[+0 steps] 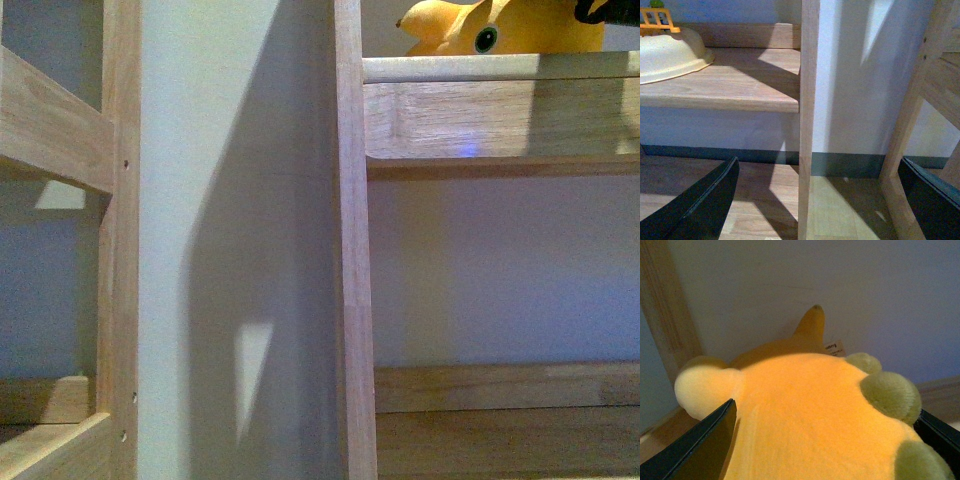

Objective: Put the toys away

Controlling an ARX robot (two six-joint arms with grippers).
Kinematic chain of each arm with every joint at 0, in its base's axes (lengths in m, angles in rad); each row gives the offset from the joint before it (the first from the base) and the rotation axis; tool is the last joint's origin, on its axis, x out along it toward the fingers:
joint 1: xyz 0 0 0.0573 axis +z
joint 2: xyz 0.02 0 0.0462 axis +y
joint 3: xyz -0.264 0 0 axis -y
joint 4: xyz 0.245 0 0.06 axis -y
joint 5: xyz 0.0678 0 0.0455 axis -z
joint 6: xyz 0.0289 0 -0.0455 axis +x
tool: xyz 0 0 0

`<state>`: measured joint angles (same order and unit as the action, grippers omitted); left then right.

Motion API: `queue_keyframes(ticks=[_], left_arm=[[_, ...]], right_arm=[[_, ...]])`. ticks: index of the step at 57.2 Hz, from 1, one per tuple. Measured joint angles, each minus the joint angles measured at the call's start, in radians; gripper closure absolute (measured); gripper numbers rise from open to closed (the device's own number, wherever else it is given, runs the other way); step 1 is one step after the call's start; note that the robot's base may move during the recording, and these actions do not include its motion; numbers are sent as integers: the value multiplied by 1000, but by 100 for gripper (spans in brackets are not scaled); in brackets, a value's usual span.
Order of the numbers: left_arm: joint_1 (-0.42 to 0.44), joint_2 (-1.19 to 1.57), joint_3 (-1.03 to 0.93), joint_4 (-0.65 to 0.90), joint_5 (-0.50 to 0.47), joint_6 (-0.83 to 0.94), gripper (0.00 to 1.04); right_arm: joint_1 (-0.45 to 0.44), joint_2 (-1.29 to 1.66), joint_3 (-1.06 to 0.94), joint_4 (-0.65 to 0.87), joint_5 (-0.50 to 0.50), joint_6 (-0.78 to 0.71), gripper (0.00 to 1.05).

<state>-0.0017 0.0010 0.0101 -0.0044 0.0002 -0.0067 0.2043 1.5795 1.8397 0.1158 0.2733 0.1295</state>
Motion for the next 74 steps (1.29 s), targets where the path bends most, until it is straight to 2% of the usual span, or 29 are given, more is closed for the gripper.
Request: queue_keyframes(ticks=[22, 30, 39, 45, 50, 54, 57, 61, 67, 71, 74], left_arm=[[0, 0, 0, 0, 0, 0, 6], [0, 0, 0, 0, 0, 0, 6], [0, 0, 0, 0, 0, 0, 6], [0, 0, 0, 0, 0, 0, 6], [0, 0, 0, 0, 0, 0, 6], [0, 0, 0, 0, 0, 0, 6], [0, 0, 0, 0, 0, 0, 6], [0, 0, 0, 0, 0, 0, 6], [0, 0, 0, 0, 0, 0, 6], [0, 0, 0, 0, 0, 0, 6], [0, 0, 0, 0, 0, 0, 6]], right_arm=[[44, -80, -49, 162, 87, -235, 7], [69, -207, -193, 256, 160, -361, 7], [75, -374, -375, 304, 226, -428, 7], [0, -570, -558, 261, 253, -420, 7], [-113, -723, -671, 151, 218, -343, 7], [-265, -864, -770, 34, 116, -234, 7], [-332, -915, -816, 21, 75, -196, 7], [-441, -995, -907, 16, -40, -104, 7], [-492, -1046, -1024, 23, -147, -33, 7], [-490, -1083, -1109, 18, -200, 2, 7], [-475, -1109, -1166, 13, -201, 12, 7]])
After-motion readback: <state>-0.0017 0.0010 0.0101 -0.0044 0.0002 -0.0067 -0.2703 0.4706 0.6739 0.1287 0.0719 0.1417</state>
